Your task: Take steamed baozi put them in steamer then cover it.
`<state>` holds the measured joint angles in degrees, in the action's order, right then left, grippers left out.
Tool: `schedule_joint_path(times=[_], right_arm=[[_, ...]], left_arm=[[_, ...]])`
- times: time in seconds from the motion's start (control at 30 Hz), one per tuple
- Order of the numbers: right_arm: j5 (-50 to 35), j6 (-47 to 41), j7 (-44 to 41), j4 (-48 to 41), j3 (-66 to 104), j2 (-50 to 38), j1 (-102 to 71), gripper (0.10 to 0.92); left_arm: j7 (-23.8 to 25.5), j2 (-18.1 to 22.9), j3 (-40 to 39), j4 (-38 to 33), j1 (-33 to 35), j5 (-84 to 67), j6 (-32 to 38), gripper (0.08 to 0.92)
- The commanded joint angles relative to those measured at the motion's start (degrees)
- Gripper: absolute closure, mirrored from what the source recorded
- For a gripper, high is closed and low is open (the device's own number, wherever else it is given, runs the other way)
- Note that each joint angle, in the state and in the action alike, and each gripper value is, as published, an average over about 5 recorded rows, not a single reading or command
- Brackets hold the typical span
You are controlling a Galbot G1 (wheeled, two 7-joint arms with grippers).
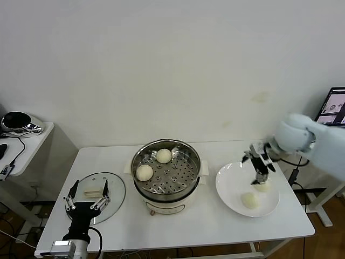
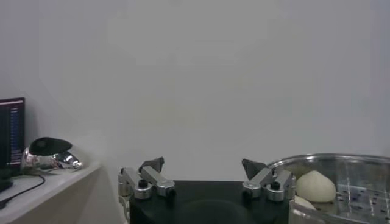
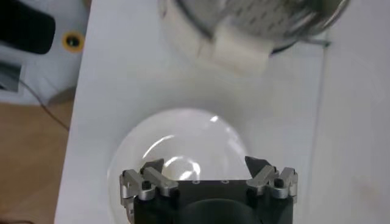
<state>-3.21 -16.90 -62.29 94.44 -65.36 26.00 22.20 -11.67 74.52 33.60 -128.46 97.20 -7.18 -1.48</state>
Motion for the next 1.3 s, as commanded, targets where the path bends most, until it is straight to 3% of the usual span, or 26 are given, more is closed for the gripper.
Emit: schedule_joint_path(times=[0.03, 0.37, 0.67, 1.07, 1.17, 1.3], right_arm=[[8.65, 4.37, 0.63, -0.08, 12.02, -6.43, -19.25, 0.203], [12.36, 5.71, 4.19, -6.6, 20.08, -1.27, -31.1, 0.203], [13.58, 6.82, 5.81, -13.39, 21.63, 3.39, -32.53, 0.203], [13.42, 6.46, 6.56, -16.14, 21.72, 7.91, -32.65, 0.203], [13.18, 6.09, 6.16, -16.39, 21.3, 8.25, -31.8, 0.225], [12.8, 5.64, 5.48, -16.28, 20.77, 8.09, -31.08, 0.318]], left_arm=[[-0.04, 0.16, -0.03, 0.1, 0.19, 0.6, 0.04, 0.177], [-0.11, 0.58, 0.21, 0.12, 0.8, 1.25, 0.09, 0.177], [-0.12, 0.71, 0.42, 0.36, 0.9, 1.36, 0.14, 0.177], [-0.12, 0.57, 0.4, 1.37, 0.56, 1.42, 0.24, 0.177], [-0.13, 0.62, 0.37, 1.51, 0.47, 1.41, 0.27, 0.177], [-0.13, 0.65, 0.37, 1.59, 0.36, 1.37, 0.3, 0.177]])
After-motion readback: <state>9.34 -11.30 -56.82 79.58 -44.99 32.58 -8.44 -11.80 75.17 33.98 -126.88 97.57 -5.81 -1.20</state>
